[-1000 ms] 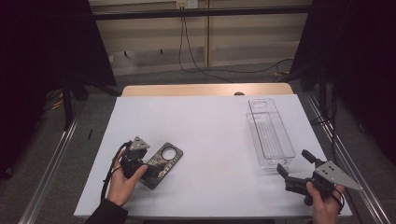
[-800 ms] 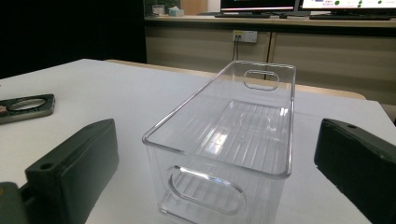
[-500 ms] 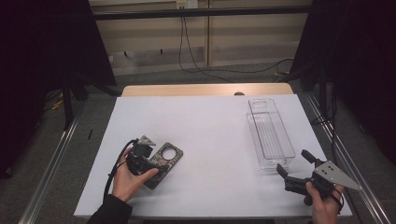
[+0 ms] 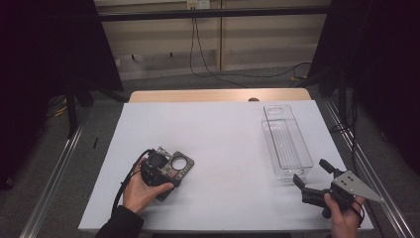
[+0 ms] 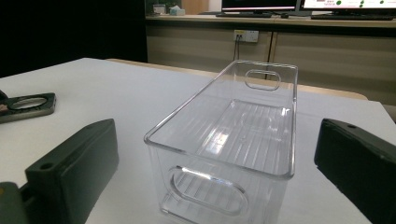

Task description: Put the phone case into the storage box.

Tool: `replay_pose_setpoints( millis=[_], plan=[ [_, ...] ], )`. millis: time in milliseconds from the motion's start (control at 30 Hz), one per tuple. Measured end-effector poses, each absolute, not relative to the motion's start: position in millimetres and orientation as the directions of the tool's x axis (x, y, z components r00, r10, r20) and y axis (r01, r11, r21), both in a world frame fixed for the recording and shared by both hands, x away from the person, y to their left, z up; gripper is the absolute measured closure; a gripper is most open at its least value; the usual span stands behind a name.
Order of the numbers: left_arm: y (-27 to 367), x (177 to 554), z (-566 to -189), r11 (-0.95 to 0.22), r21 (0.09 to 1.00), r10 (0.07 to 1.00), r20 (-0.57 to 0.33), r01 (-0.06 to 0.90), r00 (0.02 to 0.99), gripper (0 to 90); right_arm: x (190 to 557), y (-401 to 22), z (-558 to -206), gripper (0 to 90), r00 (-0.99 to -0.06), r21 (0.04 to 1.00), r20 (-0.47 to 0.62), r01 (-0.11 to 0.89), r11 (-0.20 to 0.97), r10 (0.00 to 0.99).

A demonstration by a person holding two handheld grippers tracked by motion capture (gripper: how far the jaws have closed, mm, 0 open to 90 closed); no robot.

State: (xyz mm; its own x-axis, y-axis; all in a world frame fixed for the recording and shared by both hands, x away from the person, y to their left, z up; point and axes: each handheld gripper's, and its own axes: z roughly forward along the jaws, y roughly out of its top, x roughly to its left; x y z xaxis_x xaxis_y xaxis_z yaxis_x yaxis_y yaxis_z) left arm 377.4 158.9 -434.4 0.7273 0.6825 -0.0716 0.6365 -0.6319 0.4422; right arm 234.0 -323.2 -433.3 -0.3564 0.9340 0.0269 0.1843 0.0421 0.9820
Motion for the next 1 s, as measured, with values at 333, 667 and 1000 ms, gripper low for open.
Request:
replay_pose_setpoints(
  millis=[333,667,1000],
  plan=[
    [152,376,-437,-0.675,0.414,0.665,-0.017,0.611,0.747,3.2,234,-323,-433,0.0,-0.358,0.982,0.028,0.183,0.041,0.933],
    [152,377,-439,-0.674,0.409,0.668,-0.02,0.616,0.744,0.1,234,-323,-433,0.0,-0.358,0.982,0.028,0.184,0.041,0.933],
    [147,378,-435,-0.674,0.365,0.685,-0.018,0.642,0.728,7.9,234,-323,-433,0.0,-0.358,0.982,0.027,0.182,0.041,0.933]
  ],
)
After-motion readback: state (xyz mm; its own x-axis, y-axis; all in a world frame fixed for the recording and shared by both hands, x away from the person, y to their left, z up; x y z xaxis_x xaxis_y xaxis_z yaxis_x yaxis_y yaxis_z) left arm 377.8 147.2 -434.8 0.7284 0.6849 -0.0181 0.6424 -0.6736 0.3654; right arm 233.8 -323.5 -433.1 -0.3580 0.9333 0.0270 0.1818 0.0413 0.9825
